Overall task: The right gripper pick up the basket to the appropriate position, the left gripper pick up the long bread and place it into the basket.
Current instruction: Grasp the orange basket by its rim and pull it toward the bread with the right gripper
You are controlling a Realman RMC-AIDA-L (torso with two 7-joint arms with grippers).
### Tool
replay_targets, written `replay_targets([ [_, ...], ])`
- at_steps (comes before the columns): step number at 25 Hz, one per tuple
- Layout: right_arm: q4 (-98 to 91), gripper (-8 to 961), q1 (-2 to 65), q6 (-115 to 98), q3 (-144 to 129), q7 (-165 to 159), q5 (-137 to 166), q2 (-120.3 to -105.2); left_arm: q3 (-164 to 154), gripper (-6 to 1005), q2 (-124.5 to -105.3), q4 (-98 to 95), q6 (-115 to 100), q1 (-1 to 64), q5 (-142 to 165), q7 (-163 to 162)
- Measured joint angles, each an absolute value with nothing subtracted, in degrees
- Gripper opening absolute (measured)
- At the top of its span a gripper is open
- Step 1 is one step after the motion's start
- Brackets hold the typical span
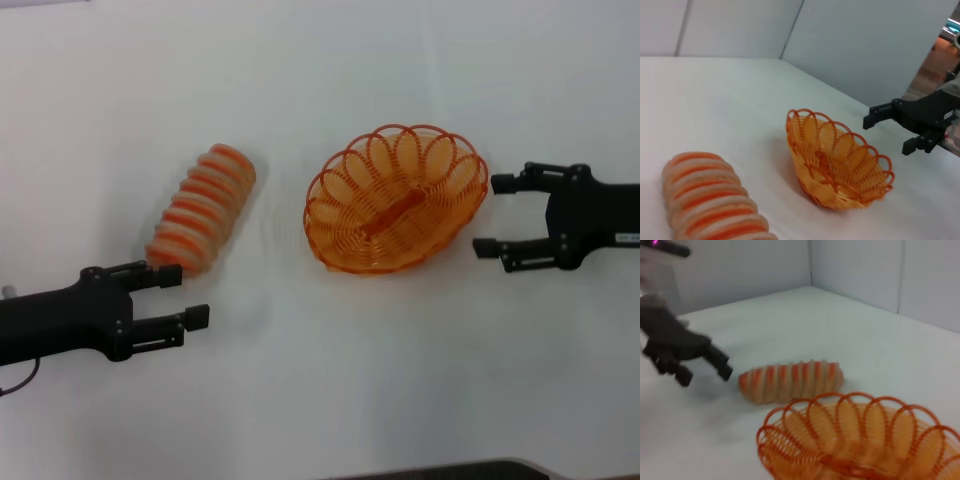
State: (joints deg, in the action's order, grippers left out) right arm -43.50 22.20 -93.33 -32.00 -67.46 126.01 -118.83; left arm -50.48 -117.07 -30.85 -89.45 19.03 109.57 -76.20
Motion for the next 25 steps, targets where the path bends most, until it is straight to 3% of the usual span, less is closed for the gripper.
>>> replay_targets([
  [5,-43.64,925,23.20,-93.84,-29.17,-74.72,123.46,-118.17,-48.05,760,-117.32,-30.93,-89.58,18.81,109.55,-76.09],
  [17,-43.69,923,30.99,-93.02,-29.08,-105.19,121.79,-113.23,-46.22,761,-117.58,-31.34,-90.36,18.72,109.32,-76.10],
  [25,-43.77,921,38.32,-87.54,-30.60,-117.85,132.37,-112.34,-45.21,761,-117.92,-32.50,-90.47,18.17,109.32,-75.69],
])
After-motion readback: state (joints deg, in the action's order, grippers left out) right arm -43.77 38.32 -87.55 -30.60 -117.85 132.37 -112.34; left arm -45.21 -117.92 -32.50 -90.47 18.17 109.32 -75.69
